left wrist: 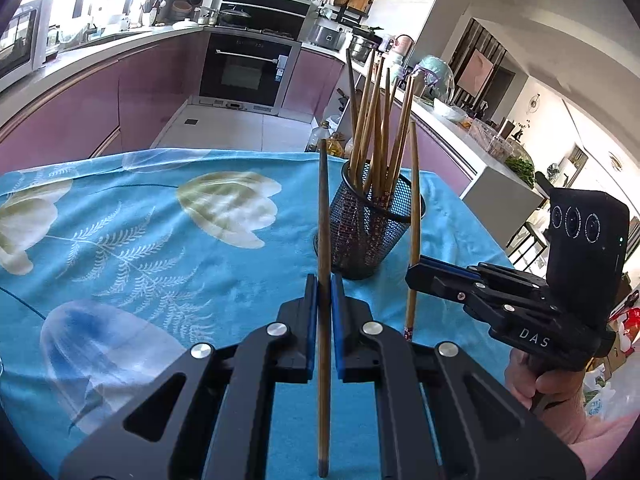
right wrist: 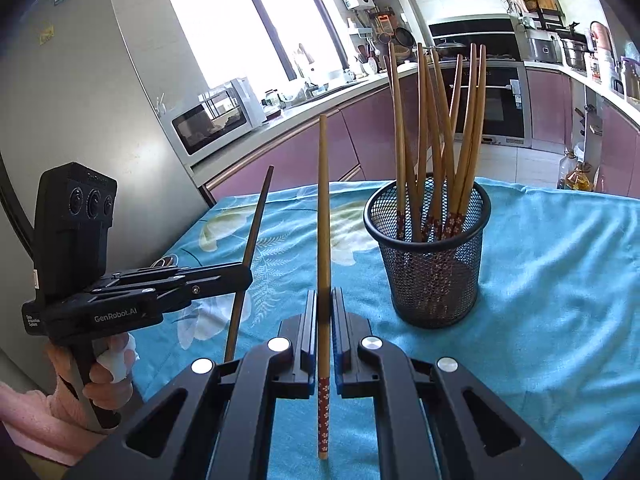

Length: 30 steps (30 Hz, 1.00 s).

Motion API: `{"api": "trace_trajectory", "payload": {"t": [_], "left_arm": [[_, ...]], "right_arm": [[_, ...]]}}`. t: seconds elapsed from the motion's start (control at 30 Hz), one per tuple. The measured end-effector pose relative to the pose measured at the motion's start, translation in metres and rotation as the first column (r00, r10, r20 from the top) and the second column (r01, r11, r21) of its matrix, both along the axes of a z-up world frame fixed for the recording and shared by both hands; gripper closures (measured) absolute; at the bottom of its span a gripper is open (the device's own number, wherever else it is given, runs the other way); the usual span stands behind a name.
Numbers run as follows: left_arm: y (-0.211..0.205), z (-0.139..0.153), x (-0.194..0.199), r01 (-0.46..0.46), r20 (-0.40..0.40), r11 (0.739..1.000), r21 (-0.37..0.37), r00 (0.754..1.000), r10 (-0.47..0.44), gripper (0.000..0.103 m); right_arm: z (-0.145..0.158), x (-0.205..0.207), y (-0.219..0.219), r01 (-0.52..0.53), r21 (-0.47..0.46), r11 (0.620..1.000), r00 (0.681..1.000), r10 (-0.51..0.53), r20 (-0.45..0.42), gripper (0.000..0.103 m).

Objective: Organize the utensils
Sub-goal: 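Carry the upright chopsticks with both tools over the mesh cup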

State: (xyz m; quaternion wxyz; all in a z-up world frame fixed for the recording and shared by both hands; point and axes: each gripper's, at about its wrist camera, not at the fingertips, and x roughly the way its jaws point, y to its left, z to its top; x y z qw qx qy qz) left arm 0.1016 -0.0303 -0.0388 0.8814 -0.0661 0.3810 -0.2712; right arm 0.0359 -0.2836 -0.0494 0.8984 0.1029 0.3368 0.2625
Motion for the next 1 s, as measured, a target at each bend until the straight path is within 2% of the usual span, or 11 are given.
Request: {"api": "trace_trajectory", "payload": {"t": [1.0], "left_arm": [[-0.002,0.021,-0.002,0.012,0.05,0.998,-0.061,0.999,-0.009,0.096]], "right_arm": [[0.025,-0.004,-0.02,0.046,0.033,0.998,0.996,-0.049,0.075,0.097]]}}
